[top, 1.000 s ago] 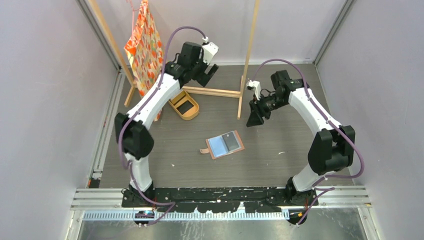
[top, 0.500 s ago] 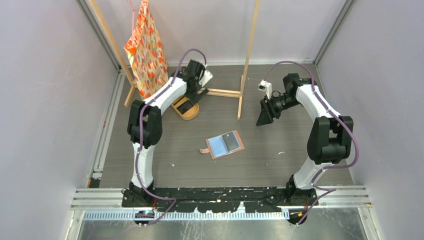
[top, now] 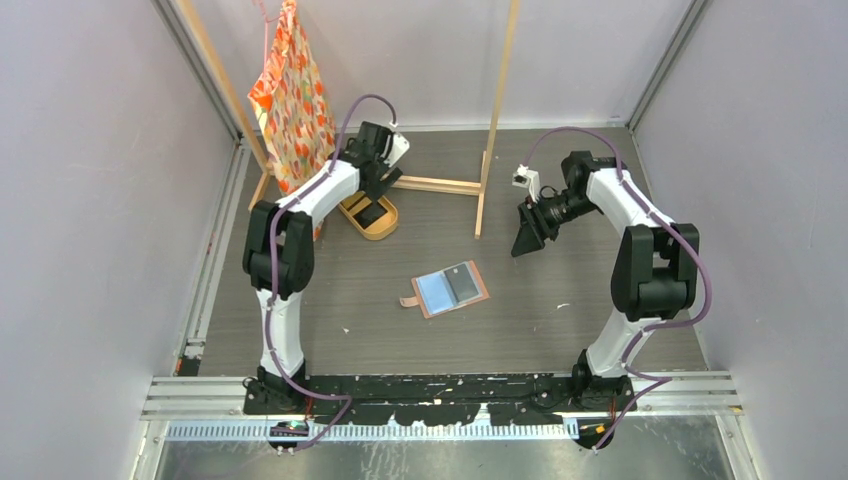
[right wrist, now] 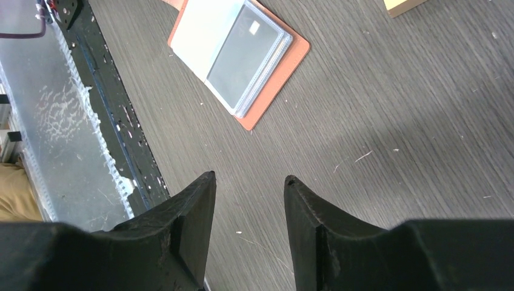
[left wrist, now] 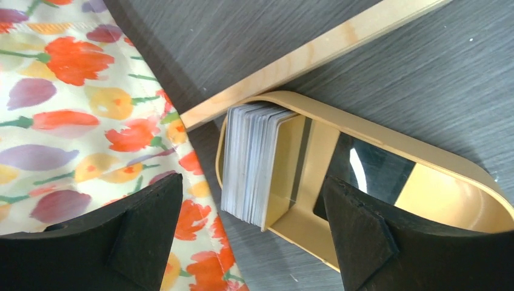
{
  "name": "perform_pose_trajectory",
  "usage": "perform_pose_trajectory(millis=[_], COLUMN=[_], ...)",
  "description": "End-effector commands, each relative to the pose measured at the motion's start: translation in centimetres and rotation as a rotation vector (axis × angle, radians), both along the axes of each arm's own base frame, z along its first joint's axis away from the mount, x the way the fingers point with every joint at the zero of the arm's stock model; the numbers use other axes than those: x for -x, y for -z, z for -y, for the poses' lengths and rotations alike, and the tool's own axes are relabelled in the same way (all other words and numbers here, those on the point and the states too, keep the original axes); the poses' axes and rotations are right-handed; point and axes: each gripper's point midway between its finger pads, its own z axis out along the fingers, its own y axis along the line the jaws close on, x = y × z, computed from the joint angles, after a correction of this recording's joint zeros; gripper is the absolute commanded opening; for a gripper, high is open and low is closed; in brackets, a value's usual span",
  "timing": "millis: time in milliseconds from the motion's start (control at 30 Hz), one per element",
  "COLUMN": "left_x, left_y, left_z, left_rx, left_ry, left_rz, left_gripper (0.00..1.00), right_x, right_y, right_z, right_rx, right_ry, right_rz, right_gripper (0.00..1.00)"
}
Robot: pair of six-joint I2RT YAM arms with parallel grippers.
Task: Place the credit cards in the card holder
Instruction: Pick up the credit card from the storage box.
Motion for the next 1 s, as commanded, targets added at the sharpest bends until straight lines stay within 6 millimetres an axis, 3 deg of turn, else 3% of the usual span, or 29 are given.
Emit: perform_pose_trajectory(millis=[0,433,667,900,967], left_x=[-1.4,-1.8,-2.0,-2.2,-2.2], left_y=[-2.3,0.4,0.7,1.8,1.9], left_z=[-0.6,-2.0,-2.1,-2.7,-2.9], left_rx=[0.017,-0.008,-0.014,-0.058,-0.069], left_ry=[0.031,0.052,0.049,0.023,0.017], left_rz=[0.081,0.007,0.014,-0.011,-0.014], left_gripper=[0.86,0.8,0.78,0.6,0.59], right_x=[-0.4,-0.3,-0.3,-0.2,-0.2], right_y=[-0.7,-0.4,-0.6,-0.7,-0.7], right_z=[-0.3,-0.5,-0.5,-0.6,-0.5], right_rx=[-0.026,-0.035,-0.038,-0.043,-0.043], right_ry=[-0.019,-0.023,-0.026,-0.028,-0.03], right_rz=[0.018,0.002,0.003,0.002,0.001], right_gripper=[0.5,0.49,0.49,0.49,0.49])
